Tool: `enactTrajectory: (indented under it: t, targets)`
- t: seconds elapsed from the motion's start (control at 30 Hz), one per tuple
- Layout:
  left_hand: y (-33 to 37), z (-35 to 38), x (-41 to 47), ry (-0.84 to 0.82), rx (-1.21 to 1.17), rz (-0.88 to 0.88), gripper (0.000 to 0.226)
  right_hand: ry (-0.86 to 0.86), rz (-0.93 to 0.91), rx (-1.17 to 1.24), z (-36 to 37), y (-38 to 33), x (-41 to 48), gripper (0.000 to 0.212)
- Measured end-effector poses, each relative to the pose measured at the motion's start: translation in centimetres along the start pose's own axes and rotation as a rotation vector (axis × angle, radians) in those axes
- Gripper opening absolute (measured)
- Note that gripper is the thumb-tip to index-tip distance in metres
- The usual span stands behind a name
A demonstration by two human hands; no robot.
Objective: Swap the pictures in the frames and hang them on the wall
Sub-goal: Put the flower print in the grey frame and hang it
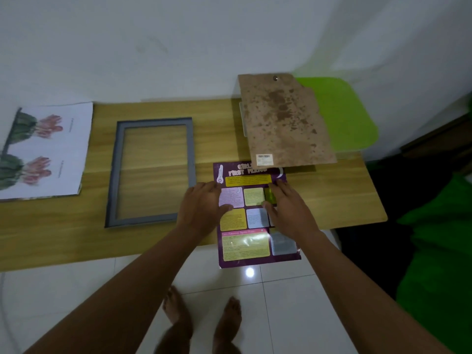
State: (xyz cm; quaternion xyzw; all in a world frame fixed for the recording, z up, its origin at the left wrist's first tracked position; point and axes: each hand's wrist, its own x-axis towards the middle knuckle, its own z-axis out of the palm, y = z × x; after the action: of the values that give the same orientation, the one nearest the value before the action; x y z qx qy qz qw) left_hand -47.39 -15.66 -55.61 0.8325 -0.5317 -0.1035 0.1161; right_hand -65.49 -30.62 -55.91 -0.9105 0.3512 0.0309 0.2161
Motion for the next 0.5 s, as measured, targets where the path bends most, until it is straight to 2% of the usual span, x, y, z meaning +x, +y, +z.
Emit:
enactTrajectory:
  t: [0.1, 0.2, 0.27, 0.33, 0.43, 0.5]
  targets:
    - [-1.5, -2.3, -0.9, 0.060, -0.108, -0.033, 0.044, -0.035, -0.021, 0.018, -0.6, -3.4, 0.7, 0.050]
    - [-4.8, -4.4, -2.0, 0.087, -0.126, -0.092, 0.052, -0.097, -0.057, 0.004, -1.1, -7.9, 2.2, 0.049]
    - [-7.8, -5.9, -2.7, 0.110, -0.127, -0.125, 0.060, -0.091, -0.100, 0.003, -1.2, -11.3, 3.4, 0.038]
    - [-11.1, -7.5, -3.5, 0.127, -0.118, -0.166, 0.059, -0.093, -0.133, -0.007, -0.9, -14.8, 5.0, 0.030]
    - [-16.4, -10.5, -5.1, 0.127, -0.129, -0.236, 0.056, -0.121, -0.198, 0.001, -0.3, -20.7, 7.6, 0.029]
    - [-20.4, -12.3, -6.3, 0.123, -0.160, -0.294, 0.056, -0.133, -0.194, 0.019, 0.2, -24.9, 9.0, 0.037]
